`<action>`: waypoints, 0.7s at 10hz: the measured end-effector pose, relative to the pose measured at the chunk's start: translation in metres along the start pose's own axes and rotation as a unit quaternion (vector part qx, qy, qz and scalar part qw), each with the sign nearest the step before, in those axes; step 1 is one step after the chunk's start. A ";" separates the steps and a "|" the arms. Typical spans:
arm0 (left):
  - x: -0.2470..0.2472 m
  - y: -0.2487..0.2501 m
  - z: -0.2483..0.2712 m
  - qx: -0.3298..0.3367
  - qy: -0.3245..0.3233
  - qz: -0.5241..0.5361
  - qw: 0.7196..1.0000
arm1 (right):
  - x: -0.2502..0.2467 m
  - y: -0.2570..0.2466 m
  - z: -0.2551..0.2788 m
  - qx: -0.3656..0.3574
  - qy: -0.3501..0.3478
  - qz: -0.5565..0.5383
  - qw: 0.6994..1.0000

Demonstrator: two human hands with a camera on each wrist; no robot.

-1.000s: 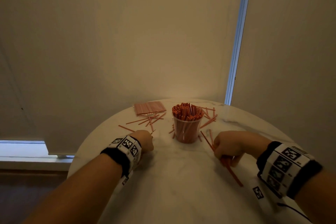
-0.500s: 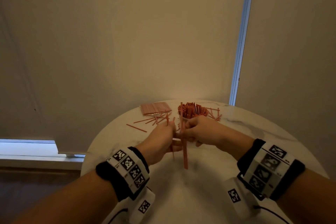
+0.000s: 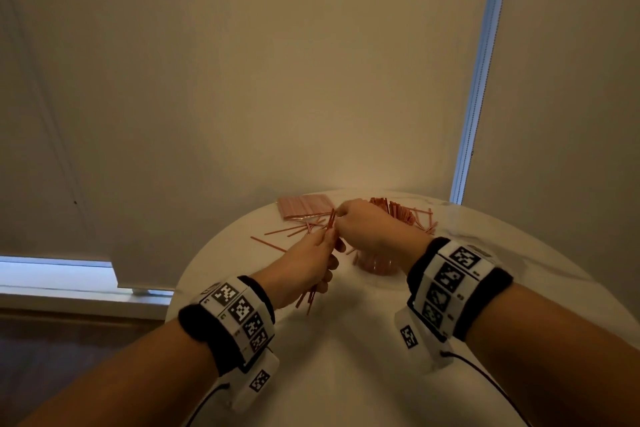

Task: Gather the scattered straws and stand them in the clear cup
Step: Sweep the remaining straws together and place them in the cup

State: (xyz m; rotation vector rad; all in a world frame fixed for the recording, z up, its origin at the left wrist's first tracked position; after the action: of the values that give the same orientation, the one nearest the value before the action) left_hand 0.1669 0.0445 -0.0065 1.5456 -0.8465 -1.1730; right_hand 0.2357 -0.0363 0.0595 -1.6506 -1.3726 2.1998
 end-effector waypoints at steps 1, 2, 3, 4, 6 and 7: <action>-0.024 -0.004 -0.014 -0.008 0.015 -0.041 0.999 | 0.009 -0.015 -0.019 -0.009 -0.007 -0.008 1.000; -0.068 -0.005 -0.035 -0.007 0.014 -0.159 0.987 | 0.011 -0.025 -0.039 0.000 0.023 0.017 1.000; -0.116 -0.013 -0.052 -0.047 0.032 -0.339 0.939 | 0.028 -0.025 -0.061 0.045 0.004 0.054 0.998; -0.158 -0.047 -0.088 -0.112 0.011 -0.451 0.885 | 0.061 -0.004 -0.123 0.069 -0.028 0.248 0.966; -0.163 -0.080 -0.125 -0.165 -0.043 -0.523 0.835 | 0.087 0.003 -0.172 0.087 -0.063 0.359 0.927; -0.160 -0.090 -0.146 -0.165 -0.082 -0.543 0.820 | 0.089 0.000 -0.199 0.087 -0.046 0.373 0.923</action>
State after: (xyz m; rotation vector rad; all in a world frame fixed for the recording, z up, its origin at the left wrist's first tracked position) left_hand 0.2571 0.2579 -0.0420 1.6363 0.2750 -2.1374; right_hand 0.3570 0.1308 -0.0112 -2.2796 -0.5492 2.6819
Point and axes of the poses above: each hand's wrist, its own z-axis away from the middle knuckle, its own x-axis out of the palm, y = z × x, the point moved 7 cm from there along -z, towards the middle knuckle, and after that the axes turned 8 degrees about x, right-handed, at the moved point
